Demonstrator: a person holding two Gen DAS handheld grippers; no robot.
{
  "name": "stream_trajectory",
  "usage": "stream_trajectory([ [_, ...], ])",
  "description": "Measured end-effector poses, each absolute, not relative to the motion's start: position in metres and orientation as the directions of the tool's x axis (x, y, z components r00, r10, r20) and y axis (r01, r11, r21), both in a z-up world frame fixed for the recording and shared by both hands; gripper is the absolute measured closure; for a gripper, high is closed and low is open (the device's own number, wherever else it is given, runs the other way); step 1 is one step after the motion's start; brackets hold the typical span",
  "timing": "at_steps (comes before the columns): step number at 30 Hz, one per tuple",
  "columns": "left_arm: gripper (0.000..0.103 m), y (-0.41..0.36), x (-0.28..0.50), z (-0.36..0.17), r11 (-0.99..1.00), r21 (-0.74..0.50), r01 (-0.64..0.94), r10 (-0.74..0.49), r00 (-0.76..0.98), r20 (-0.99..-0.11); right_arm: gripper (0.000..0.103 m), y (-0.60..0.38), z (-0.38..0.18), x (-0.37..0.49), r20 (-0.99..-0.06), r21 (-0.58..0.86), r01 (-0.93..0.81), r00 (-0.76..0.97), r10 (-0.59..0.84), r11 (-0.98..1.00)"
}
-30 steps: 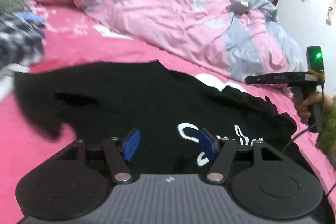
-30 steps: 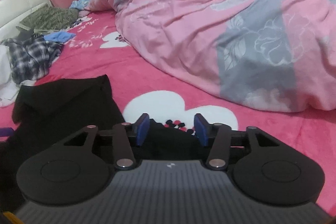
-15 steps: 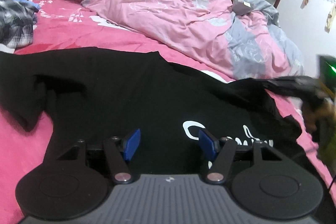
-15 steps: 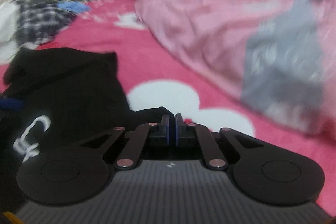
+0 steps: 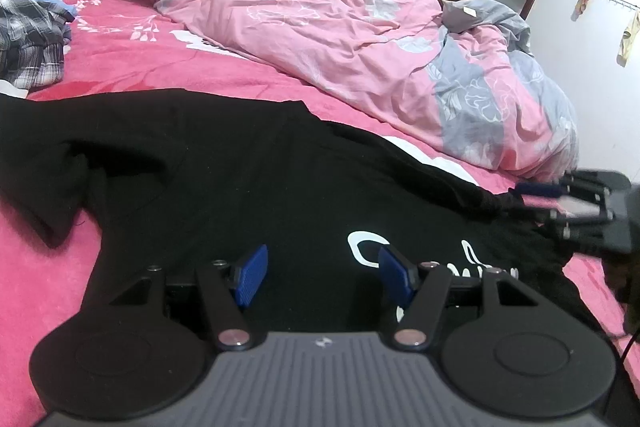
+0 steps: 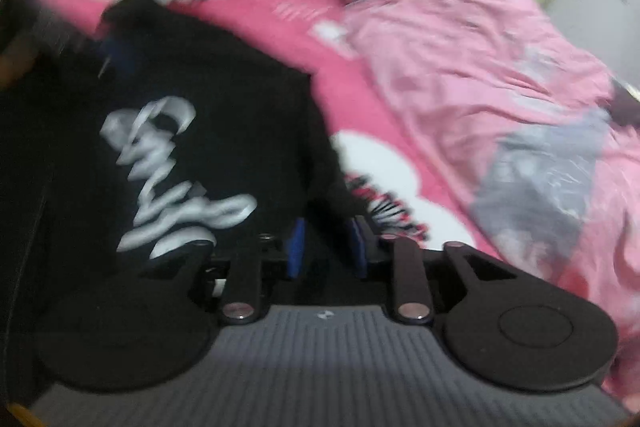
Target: Fold clothes
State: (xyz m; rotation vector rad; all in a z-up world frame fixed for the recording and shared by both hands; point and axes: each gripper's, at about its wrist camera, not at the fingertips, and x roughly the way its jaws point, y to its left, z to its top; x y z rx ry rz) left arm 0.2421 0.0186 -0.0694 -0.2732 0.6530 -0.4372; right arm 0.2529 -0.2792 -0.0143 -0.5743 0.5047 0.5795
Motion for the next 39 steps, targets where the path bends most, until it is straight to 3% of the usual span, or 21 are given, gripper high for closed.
stream_trajectory([
  [3,0.039,0.019,0.242,-0.07,0.875,-0.377,0.305,-0.473,0.709,-0.523,0.056,-0.286,-0.009,0.27,-0.582,-0.287,-0.627,0.714,0.389,0.724],
  [7,0.039,0.019,0.242,-0.07,0.873,-0.38,0.305,-0.474,0.709,-0.522,0.055,-0.283,-0.019,0.289,-0.624,-0.237,-0.659,0.666,0.409,0.713],
  [9,0.039,0.019,0.242,-0.07,0.873,-0.381,0.305,-0.475,0.709,-0.521,0.059,-0.282,-0.024,0.3,-0.643,-0.198,-0.658,0.646,0.411,0.726],
  [11,0.039,0.019,0.242,-0.07,0.872,-0.382,0.305,-0.476,0.709,-0.52,0.089,-0.282,-0.029,0.31,-0.662,-0.159,-0.656,0.625,0.413,0.738],
  [12,0.039,0.019,0.242,-0.07,0.873,-0.382,0.305,-0.476,0.709,-0.52,0.094,-0.283,-0.031,0.315,-0.667,-0.139,-0.651,0.618,0.415,0.746],
  [18,0.039,0.019,0.242,-0.07,0.874,-0.379,0.305,-0.474,0.71,-0.521,0.095,-0.309,-0.022,0.339,-0.59,-0.033,-0.534,0.693,0.415,0.845],
  [32,0.039,0.018,0.242,-0.071,0.876,-0.373,0.305,-0.47,0.712,-0.522,0.096,-0.333,-0.064,0.388,-0.634,0.024,-0.244,0.746,0.204,0.969],
  [35,0.039,0.018,0.242,-0.07,0.876,-0.373,0.305,-0.47,0.712,-0.522,0.079,-0.344,-0.057,0.39,-0.622,0.125,-0.175,0.754,0.214,0.977],
  [37,0.039,0.018,0.242,-0.071,0.876,-0.373,0.305,-0.47,0.711,-0.522,0.055,-0.352,-0.047,0.387,-0.605,0.171,-0.14,0.766,0.216,0.975],
  [39,0.039,0.018,0.242,-0.071,0.876,-0.372,0.306,-0.47,0.711,-0.523,0.051,-0.356,-0.035,0.383,-0.587,0.198,-0.153,0.772,0.242,0.968],
])
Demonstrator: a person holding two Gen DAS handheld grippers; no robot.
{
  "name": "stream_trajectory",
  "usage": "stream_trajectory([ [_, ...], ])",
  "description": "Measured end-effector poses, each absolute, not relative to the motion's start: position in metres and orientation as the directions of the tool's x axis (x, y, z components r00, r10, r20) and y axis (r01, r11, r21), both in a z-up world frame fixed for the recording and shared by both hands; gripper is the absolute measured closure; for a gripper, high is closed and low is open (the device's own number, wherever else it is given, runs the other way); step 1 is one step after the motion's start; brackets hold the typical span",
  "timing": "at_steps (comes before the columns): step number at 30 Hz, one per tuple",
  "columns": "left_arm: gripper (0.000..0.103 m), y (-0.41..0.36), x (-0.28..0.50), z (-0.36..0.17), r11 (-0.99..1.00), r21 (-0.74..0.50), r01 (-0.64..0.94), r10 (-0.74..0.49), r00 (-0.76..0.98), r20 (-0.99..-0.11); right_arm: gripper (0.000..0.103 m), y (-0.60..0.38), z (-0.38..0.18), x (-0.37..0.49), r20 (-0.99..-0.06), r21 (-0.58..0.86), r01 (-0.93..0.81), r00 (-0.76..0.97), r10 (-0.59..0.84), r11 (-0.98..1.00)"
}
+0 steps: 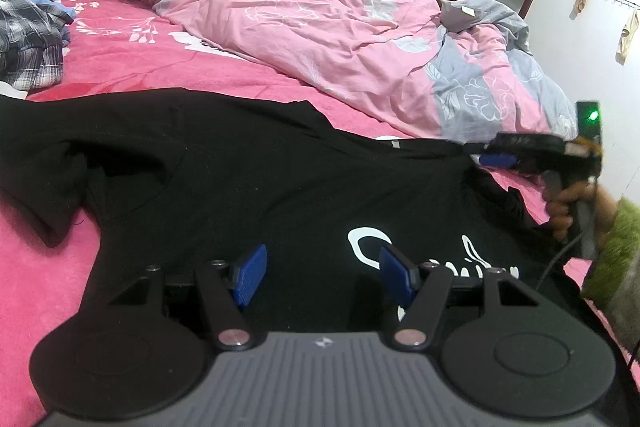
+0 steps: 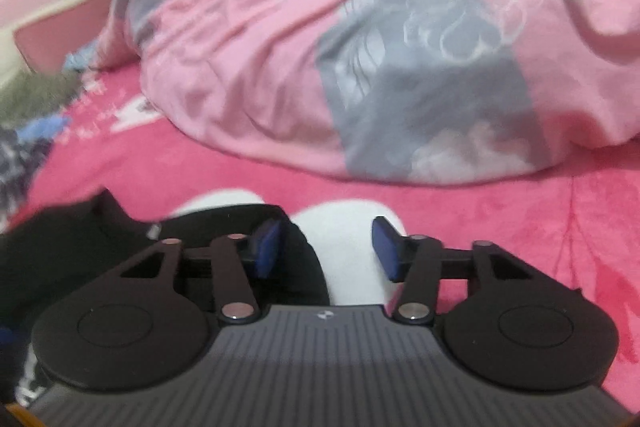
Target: Fold clothes
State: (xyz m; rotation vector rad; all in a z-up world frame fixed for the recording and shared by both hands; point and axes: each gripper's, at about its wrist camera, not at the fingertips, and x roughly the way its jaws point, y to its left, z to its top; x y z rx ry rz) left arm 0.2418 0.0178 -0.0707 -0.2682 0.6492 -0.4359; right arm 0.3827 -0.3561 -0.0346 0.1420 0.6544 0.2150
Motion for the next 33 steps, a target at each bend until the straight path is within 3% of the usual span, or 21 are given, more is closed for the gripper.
stream_trajectory([
  [4,0.039,0.019,0.242,-0.071,0.876,-0.374,0.306,-0.471,0.711,-0.522,0.044,-0.344,-0.011,0.383,-0.561,0.181,-0.207,0.782,0.273,0.962],
  [8,0.039,0.019,0.241,-0.071,0.875,-0.375,0.305,-0.472,0.711,-0.522,0.043,-0.323,0.001,0.398,-0.54,0.208,-0.269,0.77,0.339,0.941],
  [14,0.039,0.019,0.241,-0.071,0.873,-0.38,0.305,-0.474,0.711,-0.519,0.047,-0.242,-0.021,0.423,-0.646,0.073,-0.501,0.635,0.423,0.862],
  [17,0.039,0.02,0.242,-0.071,0.871,-0.386,0.304,-0.477,0.71,-0.518,0.058,-0.211,-0.034,0.434,-0.686,0.039,-0.563,0.586,0.431,0.826],
  [19,0.039,0.02,0.242,-0.071,0.87,-0.388,0.304,-0.478,0.71,-0.517,0.074,-0.198,-0.041,0.442,-0.716,0.028,-0.578,0.557,0.42,0.815],
  [20,0.039,0.021,0.242,-0.071,0.87,-0.389,0.304,-0.479,0.71,-0.516,0.076,-0.195,-0.043,0.444,-0.724,0.025,-0.584,0.549,0.418,0.811],
  [22,0.039,0.021,0.242,-0.071,0.869,-0.39,0.304,-0.479,0.71,-0.516,0.094,-0.189,-0.043,0.444,-0.737,0.023,-0.609,0.526,0.425,0.793],
  [24,0.039,0.021,0.243,-0.071,0.869,-0.391,0.304,-0.48,0.709,-0.516,0.1,-0.184,-0.04,0.438,-0.748,0.013,-0.634,0.507,0.428,0.773],
  [33,0.039,0.021,0.241,-0.071,0.869,-0.391,0.303,-0.48,0.71,-0.515,0.103,-0.168,-0.041,0.436,-0.701,-0.13,-0.605,0.617,0.359,0.786],
])
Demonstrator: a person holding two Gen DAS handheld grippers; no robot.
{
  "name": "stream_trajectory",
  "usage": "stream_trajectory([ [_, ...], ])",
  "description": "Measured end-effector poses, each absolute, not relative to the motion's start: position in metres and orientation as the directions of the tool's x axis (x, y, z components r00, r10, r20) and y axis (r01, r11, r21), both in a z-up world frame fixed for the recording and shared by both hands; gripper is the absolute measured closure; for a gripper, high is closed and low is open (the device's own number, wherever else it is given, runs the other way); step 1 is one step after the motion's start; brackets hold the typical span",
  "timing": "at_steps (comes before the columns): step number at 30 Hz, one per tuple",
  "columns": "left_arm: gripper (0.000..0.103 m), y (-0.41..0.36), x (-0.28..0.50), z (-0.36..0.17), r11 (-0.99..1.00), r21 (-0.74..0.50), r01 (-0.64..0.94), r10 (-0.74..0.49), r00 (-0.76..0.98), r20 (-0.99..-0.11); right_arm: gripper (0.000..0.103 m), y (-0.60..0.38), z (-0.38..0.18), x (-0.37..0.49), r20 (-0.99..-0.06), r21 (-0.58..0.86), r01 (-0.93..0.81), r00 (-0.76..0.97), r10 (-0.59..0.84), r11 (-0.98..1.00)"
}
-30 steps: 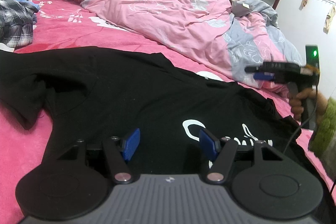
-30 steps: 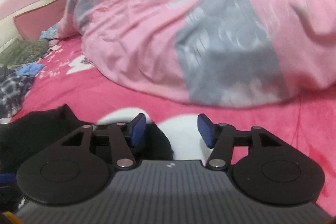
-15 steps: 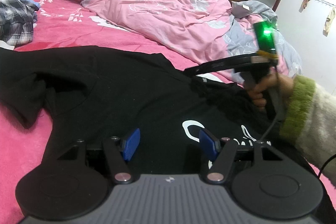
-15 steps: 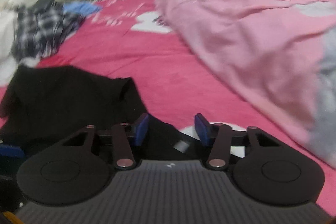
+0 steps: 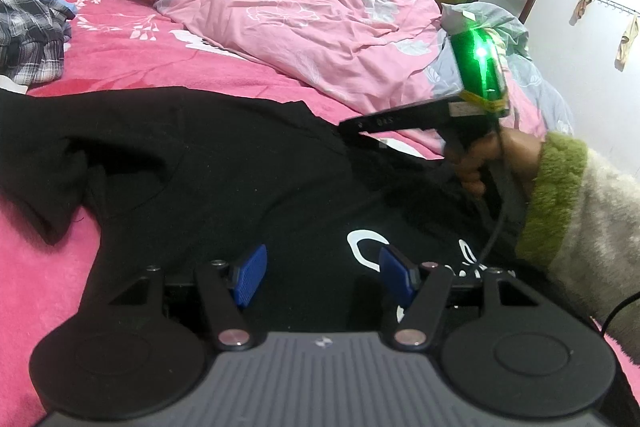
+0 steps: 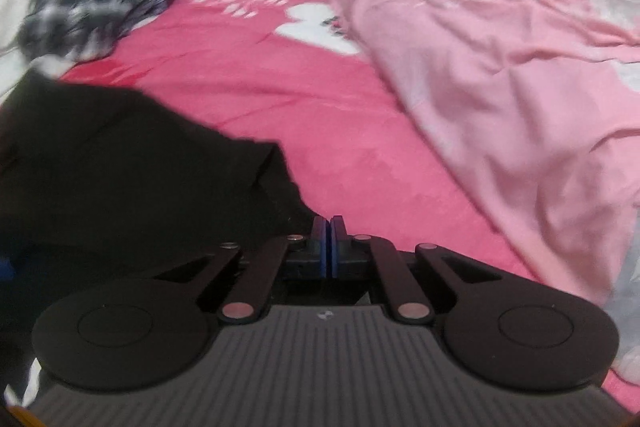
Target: Fold clothes
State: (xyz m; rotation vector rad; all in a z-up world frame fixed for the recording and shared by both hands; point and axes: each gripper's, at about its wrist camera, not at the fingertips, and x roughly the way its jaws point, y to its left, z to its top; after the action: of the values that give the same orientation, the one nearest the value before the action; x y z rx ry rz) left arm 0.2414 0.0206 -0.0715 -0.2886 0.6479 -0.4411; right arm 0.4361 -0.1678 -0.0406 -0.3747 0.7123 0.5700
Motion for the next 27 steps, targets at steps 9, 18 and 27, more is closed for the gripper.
stream_trajectory([
  [9,0.039,0.021,0.242,-0.071,0.867,-0.397,0.301,-0.481,0.71,-0.514,0.099,-0.18,-0.037,0.454,-0.63,-0.06,-0.485,0.696,0.344,0.872],
  [18,0.04,0.026,0.241,-0.072,0.861,-0.425,0.281,-0.481,0.721,-0.498,0.051,-0.163,-0.026,0.472,-0.634,0.211,-0.594,0.521,0.571,0.776],
  [27,0.043,0.032,0.242,-0.071,0.874,-0.436,0.215,-0.432,0.755,-0.494,0.102,-0.129,-0.034,0.476,-0.639,0.092,-0.63,0.556,0.531,0.771],
])
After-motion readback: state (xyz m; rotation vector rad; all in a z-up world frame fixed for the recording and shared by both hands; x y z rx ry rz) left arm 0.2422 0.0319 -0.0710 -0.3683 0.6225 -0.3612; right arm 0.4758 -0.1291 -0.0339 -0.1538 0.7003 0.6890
